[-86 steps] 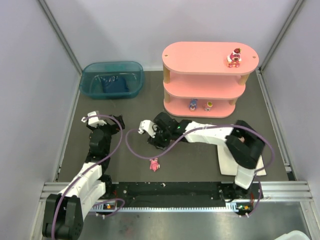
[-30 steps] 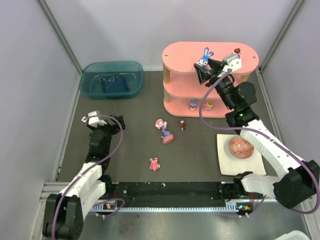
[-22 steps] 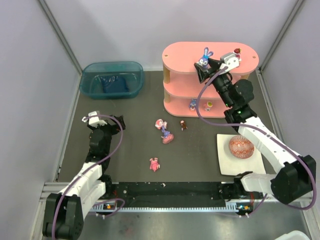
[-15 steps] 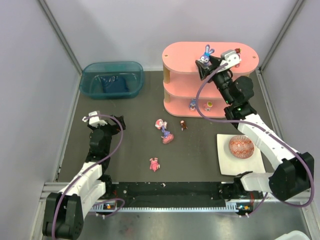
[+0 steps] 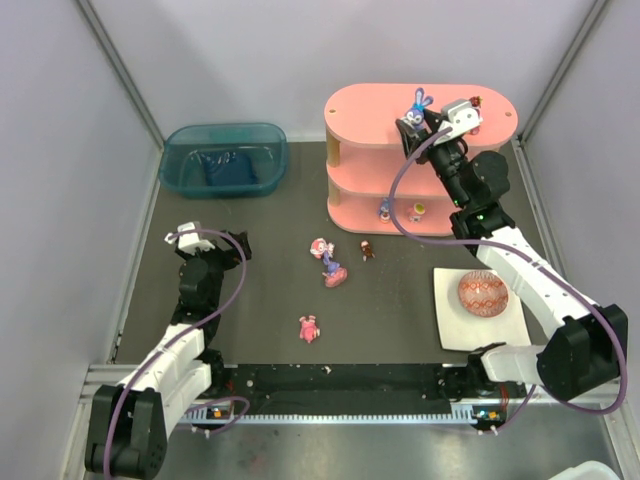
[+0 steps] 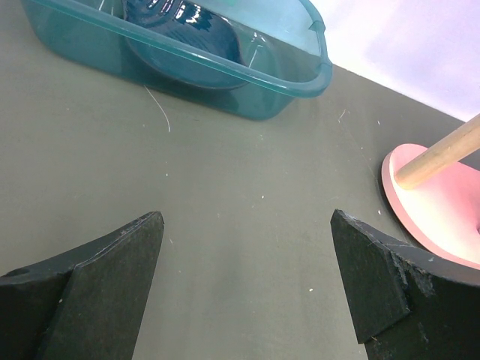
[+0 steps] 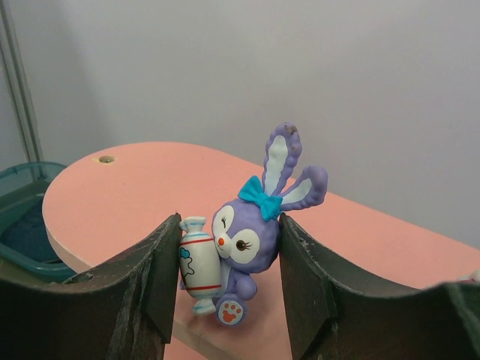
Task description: Place and organize the plastic toys onto the shelf
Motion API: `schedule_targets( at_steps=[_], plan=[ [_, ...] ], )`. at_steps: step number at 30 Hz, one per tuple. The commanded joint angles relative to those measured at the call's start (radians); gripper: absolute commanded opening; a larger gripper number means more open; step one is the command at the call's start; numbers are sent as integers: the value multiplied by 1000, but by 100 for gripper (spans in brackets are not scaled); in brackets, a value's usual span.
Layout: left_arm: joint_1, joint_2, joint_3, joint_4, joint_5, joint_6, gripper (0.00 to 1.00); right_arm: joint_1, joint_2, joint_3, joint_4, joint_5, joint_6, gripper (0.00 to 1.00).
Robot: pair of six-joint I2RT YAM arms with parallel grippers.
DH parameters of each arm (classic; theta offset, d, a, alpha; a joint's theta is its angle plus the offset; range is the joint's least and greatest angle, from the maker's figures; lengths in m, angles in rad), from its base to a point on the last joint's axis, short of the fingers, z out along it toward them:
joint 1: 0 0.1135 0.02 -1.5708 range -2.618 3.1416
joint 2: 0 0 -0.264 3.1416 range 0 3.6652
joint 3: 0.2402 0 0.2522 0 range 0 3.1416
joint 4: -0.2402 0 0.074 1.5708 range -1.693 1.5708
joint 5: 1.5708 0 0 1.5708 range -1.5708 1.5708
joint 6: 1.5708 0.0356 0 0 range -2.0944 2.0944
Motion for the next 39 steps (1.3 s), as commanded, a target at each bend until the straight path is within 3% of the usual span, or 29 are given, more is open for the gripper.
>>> schedule_targets(
  at_steps=[1, 9, 18, 35, 39],
  plan=[
    [6, 3, -3, 51, 9, -3, 99, -13, -4, 45, 16, -21, -42, 0],
    [6, 0, -3, 51, 9, -3, 99, -13, -15, 22, -1, -38, -62, 0],
    [6, 3, -3, 51, 9, -1, 99, -14, -6, 37, -22, -29, -68, 17],
    [7, 3, -3, 47, 6, -6, 99, -14, 11, 71, -68, -11, -41, 29],
    [9, 3, -3, 47, 6, -6, 99, -16, 10, 71, -71, -5, -39, 39]
  ],
)
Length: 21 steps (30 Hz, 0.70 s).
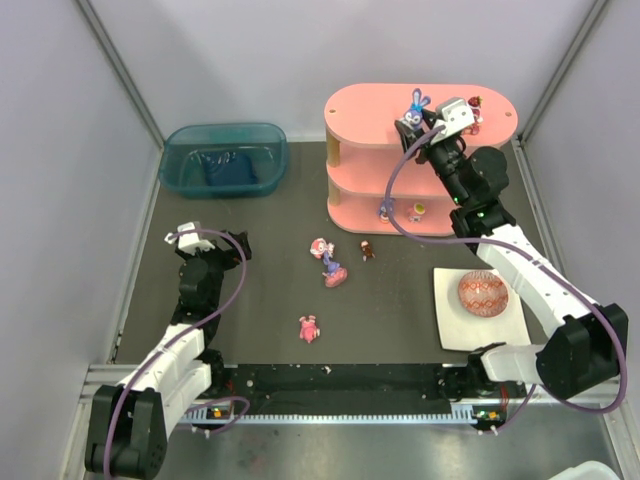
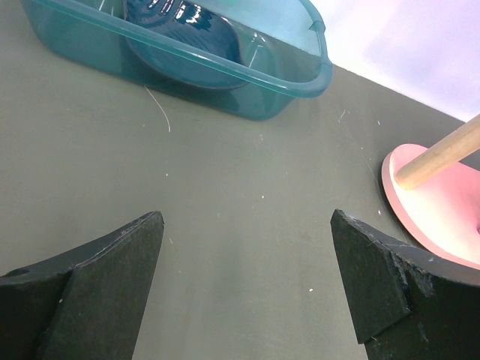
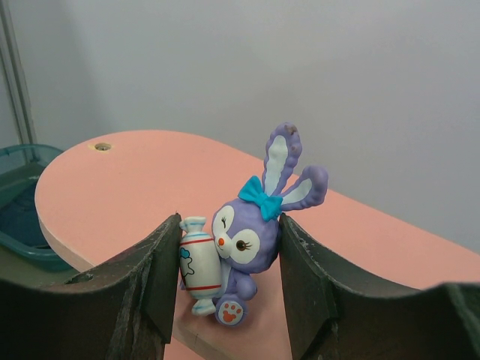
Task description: Place and organize the plastic toys onto the shelf
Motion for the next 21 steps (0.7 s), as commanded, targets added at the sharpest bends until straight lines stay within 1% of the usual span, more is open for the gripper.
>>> schedule_targets(
  at_steps=[1, 4, 5, 6, 9, 12, 21],
  plan=[
    [9, 3, -3, 47, 7, -7, 99, -12, -1, 43, -5, 10, 11, 40],
    [7, 1, -3, 47, 7, -7, 99, -12, -1, 42, -2, 13, 12, 47],
    [9, 0, -3, 47, 7, -7, 99, -12, -1, 40, -2, 18, 15, 50],
    [10, 1, -3, 47, 7, -7, 99, -12, -1, 40, -1, 19, 17, 56],
    [10, 1, -3, 47, 9, -7, 99, -14, -3, 42, -2, 34, 26, 61],
    [10, 3, -4, 47, 10, -7, 99, -12, -6, 42, 1, 42, 32, 65],
    [12, 1, -3, 47, 12, -7, 99, -12, -14, 45, 9, 44, 43, 70]
  ],
)
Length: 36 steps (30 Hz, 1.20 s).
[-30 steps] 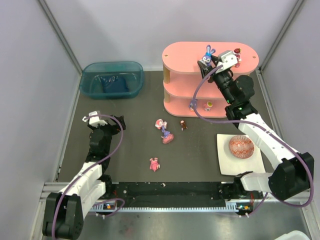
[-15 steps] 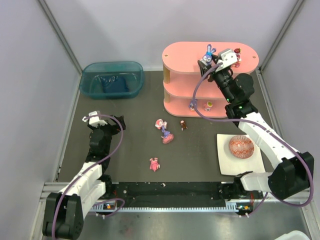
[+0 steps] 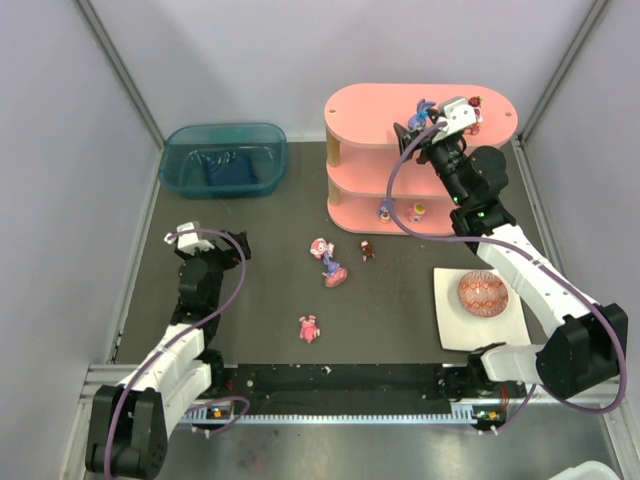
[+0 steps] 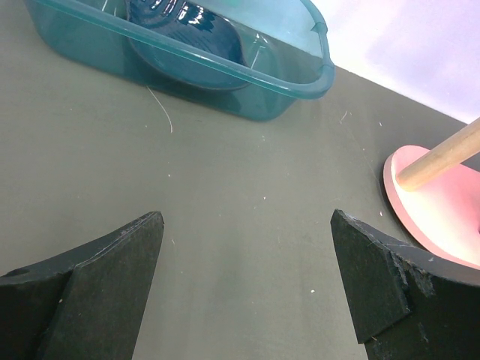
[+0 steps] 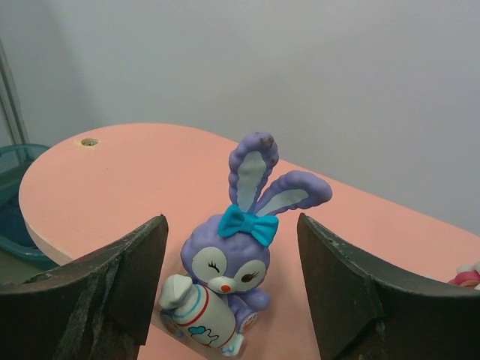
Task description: Place and organize the plastic toys onto the shelf
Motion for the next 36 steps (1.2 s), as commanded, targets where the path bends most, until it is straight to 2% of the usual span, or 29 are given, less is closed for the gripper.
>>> schedule_targets(
  at_steps=[1, 17, 36],
  plan=[
    [8, 3, -3, 47, 11, -8, 99, -10, -16, 46, 29, 8, 19, 71],
    [8, 4, -3, 49, 13, -8, 99, -9, -27, 58, 35, 19, 20, 84],
    [8, -2, -9, 54, 18, -11, 99, -10, -46, 107, 33, 23, 43, 91]
  ],
)
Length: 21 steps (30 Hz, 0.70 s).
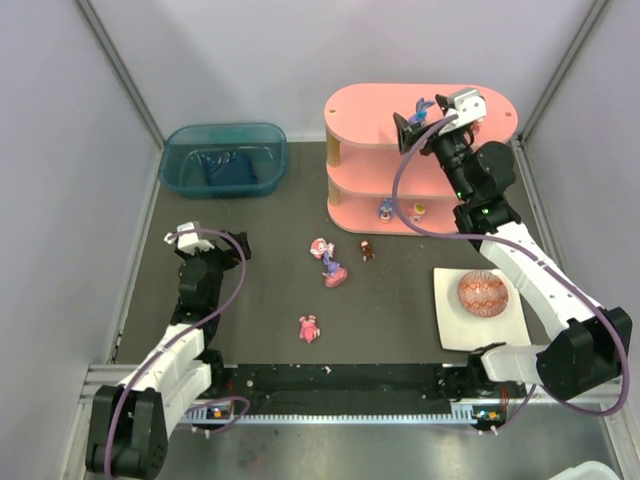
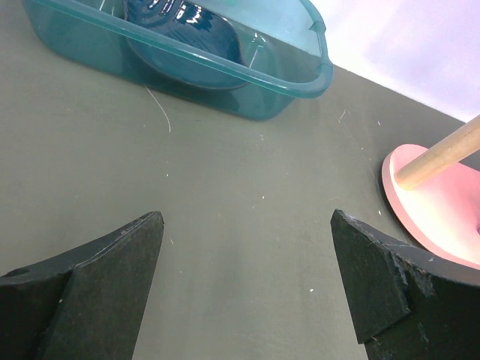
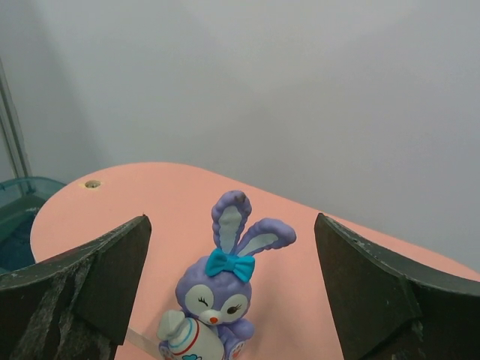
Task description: Place and organize the plastic toys onto the shelf
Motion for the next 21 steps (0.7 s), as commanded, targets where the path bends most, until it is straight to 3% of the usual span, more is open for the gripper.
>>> schedule_targets(
  at_steps=[1, 21],
  plan=[
    [7, -1, -7, 54, 12, -11, 99, -9, -39, 63, 31, 5, 17, 91],
    [9, -4, -10, 55, 10, -11, 99, -9, -210, 121, 2, -102, 106, 94]
  ],
)
